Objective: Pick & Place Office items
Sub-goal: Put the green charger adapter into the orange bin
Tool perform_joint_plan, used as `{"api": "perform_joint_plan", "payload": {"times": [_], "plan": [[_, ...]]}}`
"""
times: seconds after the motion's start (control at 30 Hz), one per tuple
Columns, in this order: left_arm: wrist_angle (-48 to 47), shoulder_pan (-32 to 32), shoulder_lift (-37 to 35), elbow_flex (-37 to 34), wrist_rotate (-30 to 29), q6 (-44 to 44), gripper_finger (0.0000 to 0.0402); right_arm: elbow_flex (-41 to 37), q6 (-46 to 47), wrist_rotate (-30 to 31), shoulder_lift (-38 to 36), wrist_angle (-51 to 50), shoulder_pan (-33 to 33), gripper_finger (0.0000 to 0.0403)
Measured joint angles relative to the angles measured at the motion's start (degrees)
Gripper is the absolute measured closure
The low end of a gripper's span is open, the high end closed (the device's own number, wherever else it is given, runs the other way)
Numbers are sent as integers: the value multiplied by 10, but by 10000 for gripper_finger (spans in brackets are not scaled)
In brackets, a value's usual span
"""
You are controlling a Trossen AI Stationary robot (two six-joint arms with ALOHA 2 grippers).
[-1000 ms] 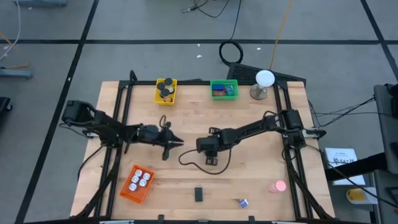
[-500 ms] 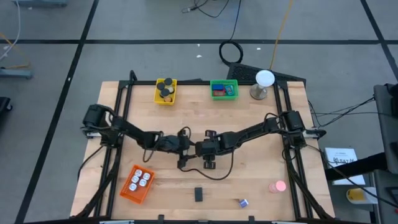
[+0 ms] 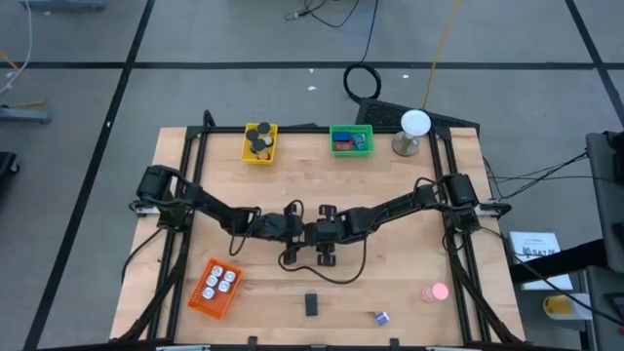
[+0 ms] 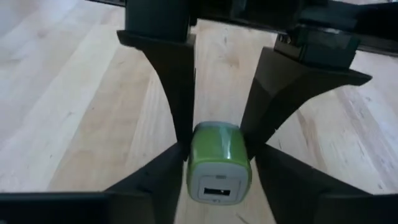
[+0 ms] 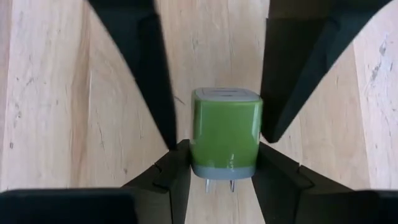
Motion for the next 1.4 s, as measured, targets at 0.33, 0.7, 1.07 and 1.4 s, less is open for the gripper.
{"api": "perform_joint_plan", "payload": {"times": [0.33,0.7,1.07,1.4], "plan": [[-5,-8,-2,-5,2,20,267,0,-4,1,0,10,5,262],[200,55,-103,-163,104,-72,267,-8,-38,215,-87,-47,61,156],[396,89,-116,-219,245,-207,267,-204,-409,255,-118,501,87,142],[396,90,-116,-210,255,-230,267,-226,-466,132,-99,646,43,156]]}}
